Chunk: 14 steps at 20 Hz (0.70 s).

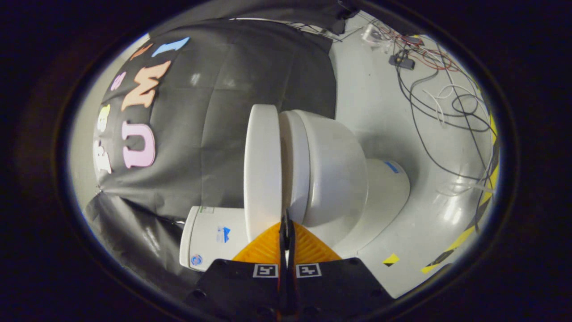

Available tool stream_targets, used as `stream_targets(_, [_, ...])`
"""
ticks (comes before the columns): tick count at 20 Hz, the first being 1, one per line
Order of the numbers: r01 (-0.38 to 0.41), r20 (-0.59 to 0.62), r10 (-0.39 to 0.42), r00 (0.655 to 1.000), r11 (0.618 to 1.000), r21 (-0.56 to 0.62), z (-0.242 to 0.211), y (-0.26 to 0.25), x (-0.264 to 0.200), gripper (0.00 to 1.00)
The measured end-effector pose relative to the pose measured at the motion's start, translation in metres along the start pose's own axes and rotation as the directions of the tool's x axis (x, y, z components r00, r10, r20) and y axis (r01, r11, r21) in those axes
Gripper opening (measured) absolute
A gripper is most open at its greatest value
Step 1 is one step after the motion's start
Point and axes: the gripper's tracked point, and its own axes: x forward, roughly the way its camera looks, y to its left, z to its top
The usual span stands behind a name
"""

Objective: Open the toilet lid.

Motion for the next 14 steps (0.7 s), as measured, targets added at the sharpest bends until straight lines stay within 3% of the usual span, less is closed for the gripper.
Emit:
stream_targets(4, [0.045, 0.035, -0.046, 0.998, 0.999, 0.013, 0.001, 0.005, -0.017, 0.00])
stream_targets(9, [0.186, 0.072, -0.185, 0.980, 0.983, -0.010, 0.000, 0.013, -0.024, 0.00])
stream_targets(14, [0.221, 0.086, -0.215, 0.973, 0.973, -0.072, -0.001, 0.050, -0.033, 0.01])
